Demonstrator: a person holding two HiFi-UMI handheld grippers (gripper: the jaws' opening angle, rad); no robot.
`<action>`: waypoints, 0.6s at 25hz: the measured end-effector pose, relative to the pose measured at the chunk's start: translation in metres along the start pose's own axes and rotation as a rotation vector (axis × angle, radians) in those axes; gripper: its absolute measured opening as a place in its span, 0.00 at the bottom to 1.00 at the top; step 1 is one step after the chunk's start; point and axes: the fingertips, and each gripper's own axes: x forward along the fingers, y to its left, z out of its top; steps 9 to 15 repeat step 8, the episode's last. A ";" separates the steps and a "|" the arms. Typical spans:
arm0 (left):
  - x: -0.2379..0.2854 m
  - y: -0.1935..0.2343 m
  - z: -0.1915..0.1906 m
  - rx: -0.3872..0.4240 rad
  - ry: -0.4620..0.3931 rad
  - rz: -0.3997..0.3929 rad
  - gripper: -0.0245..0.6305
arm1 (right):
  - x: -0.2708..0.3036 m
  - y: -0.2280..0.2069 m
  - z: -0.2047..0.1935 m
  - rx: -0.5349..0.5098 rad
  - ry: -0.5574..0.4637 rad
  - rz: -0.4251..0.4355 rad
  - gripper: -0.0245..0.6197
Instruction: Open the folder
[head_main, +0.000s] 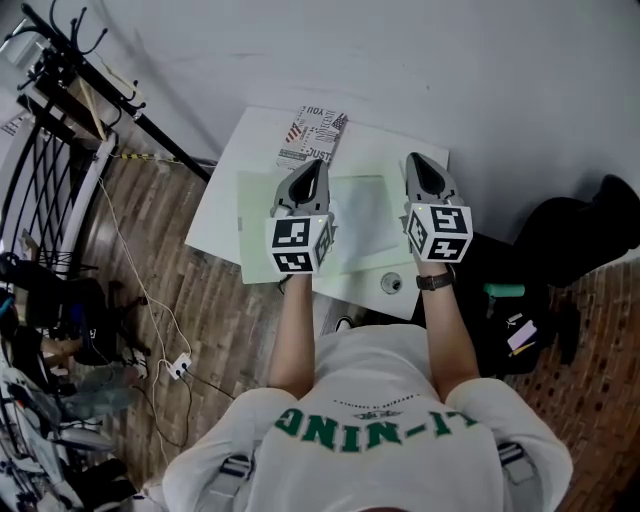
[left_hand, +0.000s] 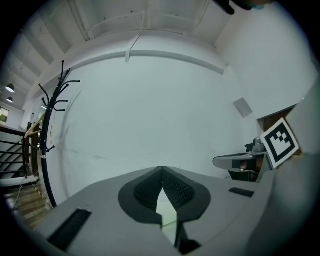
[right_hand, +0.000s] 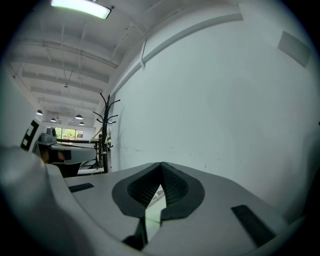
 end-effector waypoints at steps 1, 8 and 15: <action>0.001 0.001 0.001 0.001 -0.001 0.000 0.06 | 0.002 0.000 0.000 0.011 0.000 0.006 0.06; 0.010 0.004 0.002 0.005 -0.001 -0.001 0.06 | 0.012 -0.003 -0.002 0.033 0.005 0.020 0.06; 0.010 0.004 0.002 0.005 -0.001 -0.001 0.06 | 0.012 -0.003 -0.002 0.033 0.005 0.020 0.06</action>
